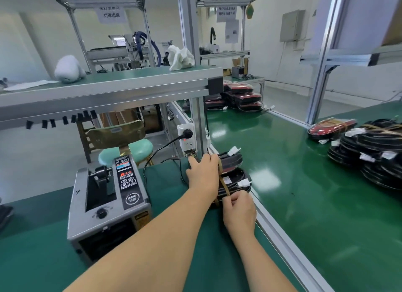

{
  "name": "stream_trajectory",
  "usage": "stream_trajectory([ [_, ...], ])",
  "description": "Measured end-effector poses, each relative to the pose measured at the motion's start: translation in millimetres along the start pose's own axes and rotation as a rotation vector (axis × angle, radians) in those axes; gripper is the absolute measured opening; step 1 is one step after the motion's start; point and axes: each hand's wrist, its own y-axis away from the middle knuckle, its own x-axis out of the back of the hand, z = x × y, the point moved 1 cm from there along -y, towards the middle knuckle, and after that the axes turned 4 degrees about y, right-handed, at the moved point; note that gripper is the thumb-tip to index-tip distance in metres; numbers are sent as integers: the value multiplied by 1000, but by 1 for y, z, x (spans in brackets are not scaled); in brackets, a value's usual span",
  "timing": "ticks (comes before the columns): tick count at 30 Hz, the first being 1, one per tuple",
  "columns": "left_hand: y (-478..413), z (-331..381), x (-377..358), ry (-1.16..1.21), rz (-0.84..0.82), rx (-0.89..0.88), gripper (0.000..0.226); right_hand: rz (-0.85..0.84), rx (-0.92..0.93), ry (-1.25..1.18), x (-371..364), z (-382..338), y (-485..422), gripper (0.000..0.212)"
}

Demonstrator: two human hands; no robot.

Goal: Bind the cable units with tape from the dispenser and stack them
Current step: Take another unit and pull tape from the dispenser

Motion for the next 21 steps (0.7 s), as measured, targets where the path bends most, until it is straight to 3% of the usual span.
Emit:
stream_trajectory([
  [11,102,3,14,-15,74,-199,47,4,12,-35,68,33,74,11],
  [21,177,-20,30,76,214,-439,52,19,21,-16,83,34,103,1],
])
